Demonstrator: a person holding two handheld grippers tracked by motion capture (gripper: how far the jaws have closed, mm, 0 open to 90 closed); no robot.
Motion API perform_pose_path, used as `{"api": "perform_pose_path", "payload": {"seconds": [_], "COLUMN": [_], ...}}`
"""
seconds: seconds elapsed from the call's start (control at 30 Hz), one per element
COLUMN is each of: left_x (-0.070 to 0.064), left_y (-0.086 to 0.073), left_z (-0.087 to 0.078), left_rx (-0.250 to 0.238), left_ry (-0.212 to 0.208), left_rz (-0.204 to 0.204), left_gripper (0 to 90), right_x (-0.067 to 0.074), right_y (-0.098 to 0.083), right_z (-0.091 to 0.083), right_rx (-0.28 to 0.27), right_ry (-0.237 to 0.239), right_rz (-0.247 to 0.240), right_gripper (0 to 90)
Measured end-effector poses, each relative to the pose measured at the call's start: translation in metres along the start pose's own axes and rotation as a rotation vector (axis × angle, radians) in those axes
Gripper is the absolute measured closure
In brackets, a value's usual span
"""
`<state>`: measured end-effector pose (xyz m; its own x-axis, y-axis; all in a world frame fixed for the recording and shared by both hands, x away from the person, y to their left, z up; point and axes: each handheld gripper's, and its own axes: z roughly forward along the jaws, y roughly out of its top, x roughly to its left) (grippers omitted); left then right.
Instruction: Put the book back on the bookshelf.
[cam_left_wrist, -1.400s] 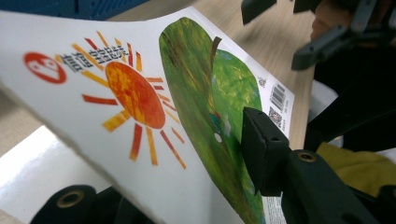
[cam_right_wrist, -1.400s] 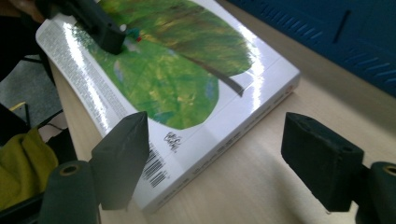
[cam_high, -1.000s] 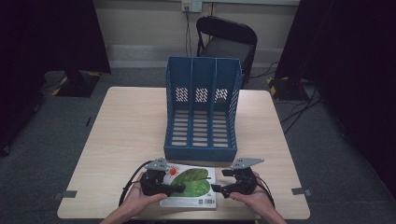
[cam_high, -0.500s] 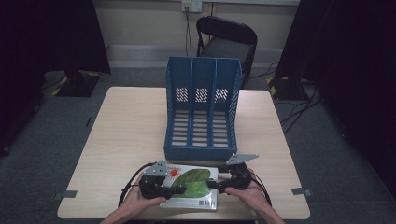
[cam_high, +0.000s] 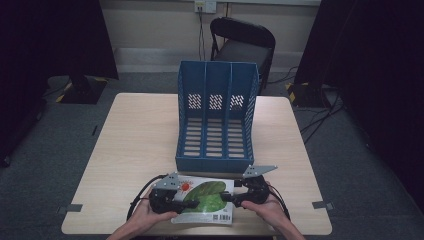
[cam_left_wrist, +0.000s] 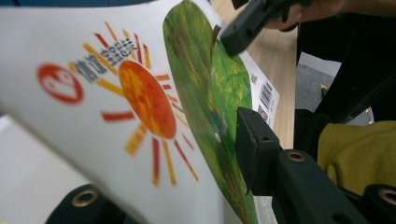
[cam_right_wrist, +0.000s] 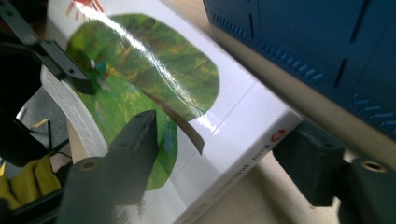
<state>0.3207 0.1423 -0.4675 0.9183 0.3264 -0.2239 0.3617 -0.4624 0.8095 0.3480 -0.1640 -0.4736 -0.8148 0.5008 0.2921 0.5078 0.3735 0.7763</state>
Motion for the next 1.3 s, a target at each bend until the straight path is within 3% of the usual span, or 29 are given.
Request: {"api": "perform_pose_path", "payload": {"seconds": [0.4, 0.47, 0.57, 0.67, 0.83, 0.93, 1.1, 1.3], "left_x": [0.003, 0.004, 0.005, 0.006, 0.014, 0.022, 0.026, 0.033], "left_y": [0.0, 0.0, -0.001, 0.0, 0.0, -0.003, -0.004, -0.008], "left_z": [-0.003, -0.004, -0.006, -0.008, -0.019, -0.031, -0.042, -0.057], "left_rx": [-0.011, -0.018, -0.021, -0.022, -0.05, -0.078, -0.095, -0.119], "left_ry": [-0.016, -0.001, 0.013, 0.01, 0.096, 0.139, 0.152, 0.214], "left_rz": [-0.011, -0.013, -0.013, -0.025, -0.075, -0.116, -0.135, -0.16], "left_gripper": [74.6, 75.0, 74.6, 72.9, 55.4, 50.0, 43.1, 39.4], "right_x": [0.004, 0.005, 0.01, 0.011, 0.012, 0.013, 0.016, 0.02], "right_y": [0.007, 0.008, 0.011, 0.011, 0.013, 0.016, 0.018, 0.012], "right_z": [-0.018, -0.022, -0.029, -0.031, -0.035, -0.038, -0.039, -0.04], "right_rx": [-0.09, -0.116, -0.145, -0.144, -0.158, -0.16, -0.155, -0.142], "right_ry": [0.033, 0.049, 0.074, 0.078, 0.098, 0.104, 0.11, 0.108], "right_rz": [-0.016, -0.005, -0.032, -0.036, -0.047, -0.069, -0.095, -0.107], "right_gripper": [53.8, 58.9, 65.5, 66.7, 71.7, 74.2, 74.9, 74.8]}}
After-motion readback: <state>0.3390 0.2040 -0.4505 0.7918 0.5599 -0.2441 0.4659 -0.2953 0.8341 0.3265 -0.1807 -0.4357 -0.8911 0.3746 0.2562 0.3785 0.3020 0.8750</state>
